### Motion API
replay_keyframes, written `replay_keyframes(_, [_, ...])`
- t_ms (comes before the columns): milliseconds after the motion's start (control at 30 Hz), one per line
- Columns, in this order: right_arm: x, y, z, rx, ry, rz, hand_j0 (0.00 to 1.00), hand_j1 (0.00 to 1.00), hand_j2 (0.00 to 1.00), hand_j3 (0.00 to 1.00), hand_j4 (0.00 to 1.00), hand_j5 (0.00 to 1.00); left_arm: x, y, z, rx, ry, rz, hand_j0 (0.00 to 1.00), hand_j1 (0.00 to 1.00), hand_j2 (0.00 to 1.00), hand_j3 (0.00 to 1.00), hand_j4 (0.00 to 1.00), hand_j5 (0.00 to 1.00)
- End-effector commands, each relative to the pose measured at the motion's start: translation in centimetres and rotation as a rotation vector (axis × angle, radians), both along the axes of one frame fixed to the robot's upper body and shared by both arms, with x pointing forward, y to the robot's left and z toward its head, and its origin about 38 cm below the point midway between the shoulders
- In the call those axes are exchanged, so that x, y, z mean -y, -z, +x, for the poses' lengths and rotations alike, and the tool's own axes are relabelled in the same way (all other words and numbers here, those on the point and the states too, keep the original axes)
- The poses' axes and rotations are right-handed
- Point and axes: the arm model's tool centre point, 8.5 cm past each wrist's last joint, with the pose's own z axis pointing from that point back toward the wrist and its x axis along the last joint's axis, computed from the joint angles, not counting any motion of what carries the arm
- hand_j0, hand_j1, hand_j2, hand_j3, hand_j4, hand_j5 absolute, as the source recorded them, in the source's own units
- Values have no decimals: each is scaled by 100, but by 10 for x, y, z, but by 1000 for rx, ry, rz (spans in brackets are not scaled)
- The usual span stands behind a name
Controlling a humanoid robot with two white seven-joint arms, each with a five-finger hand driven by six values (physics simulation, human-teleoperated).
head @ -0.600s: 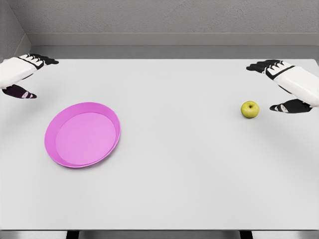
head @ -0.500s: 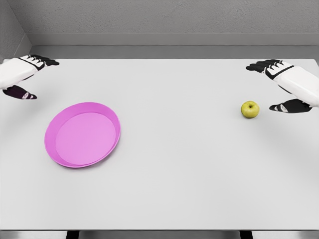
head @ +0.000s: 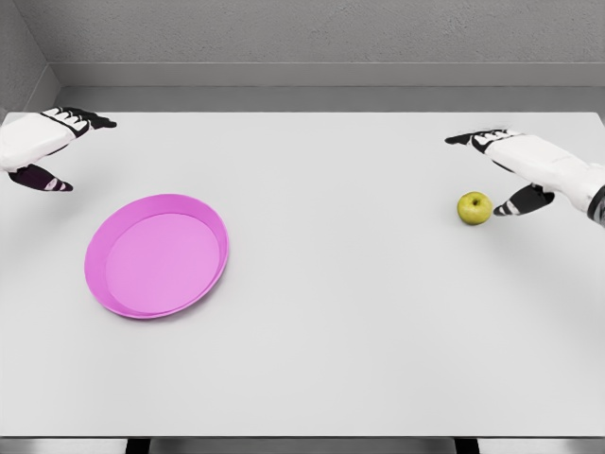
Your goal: Put the apple on the plate with both arms
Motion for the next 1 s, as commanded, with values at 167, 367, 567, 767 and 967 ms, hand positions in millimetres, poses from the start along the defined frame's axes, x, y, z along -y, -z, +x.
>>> replay_keyframes(167, [-4,33,13,-194,22,-54,100,100,100,100,100,100,0,1,0,-2,0,-4,100,100,100,100,100,100])
replay_keyframes(367, [7,41,30,-237,74,-51,100,100,100,100,100,100,1,0,0,-1,2,-4,100,100,100,100,100,100])
replay_keyframes(567, [3,49,35,-270,107,-65,100,100,100,100,100,100,1,0,0,-1,3,-4,100,100,100,100,100,100])
replay_keyframes(767, [11,58,37,-295,132,-74,100,100,100,100,100,100,2,0,0,0,5,-5,100,100,100,100,100,100])
replay_keyframes(967, [14,65,38,-312,145,-80,100,100,100,100,100,100,1,0,-1,-2,3,-3,100,100,100,100,100,100])
